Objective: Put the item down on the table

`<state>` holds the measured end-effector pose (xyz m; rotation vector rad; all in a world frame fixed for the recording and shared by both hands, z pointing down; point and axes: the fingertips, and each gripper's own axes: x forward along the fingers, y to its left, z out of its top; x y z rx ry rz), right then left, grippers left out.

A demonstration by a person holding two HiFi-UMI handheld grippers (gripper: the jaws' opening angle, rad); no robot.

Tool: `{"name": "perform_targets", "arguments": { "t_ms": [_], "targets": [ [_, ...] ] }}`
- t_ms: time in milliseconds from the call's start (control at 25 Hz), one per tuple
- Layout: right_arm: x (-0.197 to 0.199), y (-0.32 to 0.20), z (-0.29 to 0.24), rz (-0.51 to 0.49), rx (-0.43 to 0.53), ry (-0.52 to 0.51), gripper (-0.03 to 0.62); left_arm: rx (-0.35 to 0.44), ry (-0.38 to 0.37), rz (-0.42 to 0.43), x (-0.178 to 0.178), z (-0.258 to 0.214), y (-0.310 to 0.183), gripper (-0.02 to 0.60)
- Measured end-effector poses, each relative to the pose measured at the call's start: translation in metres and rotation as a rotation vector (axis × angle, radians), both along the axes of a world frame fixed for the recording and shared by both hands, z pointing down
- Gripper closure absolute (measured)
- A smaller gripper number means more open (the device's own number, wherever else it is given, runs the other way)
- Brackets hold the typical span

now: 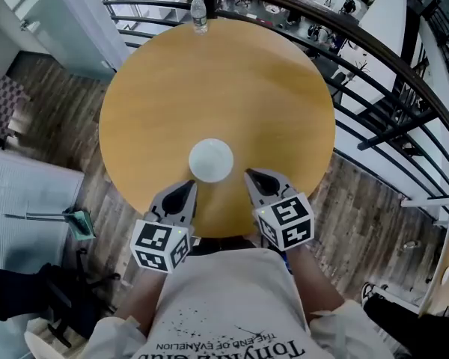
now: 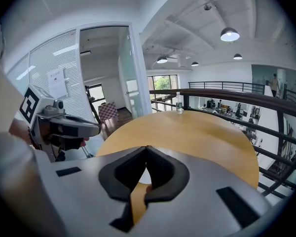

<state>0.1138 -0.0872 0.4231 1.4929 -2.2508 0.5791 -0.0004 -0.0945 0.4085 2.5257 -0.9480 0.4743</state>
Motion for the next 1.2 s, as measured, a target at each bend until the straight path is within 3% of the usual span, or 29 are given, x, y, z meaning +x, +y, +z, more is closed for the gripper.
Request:
{"name": "perform_targets", "arguments": {
  "t_ms": [1200],
  "targets": [
    [0.001,0.0,0.011,-0.034,0.001,-0.016,0.569,0.001,-0.057,0.006,-0.002,0.009,0.001,0.558]
  ]
}}
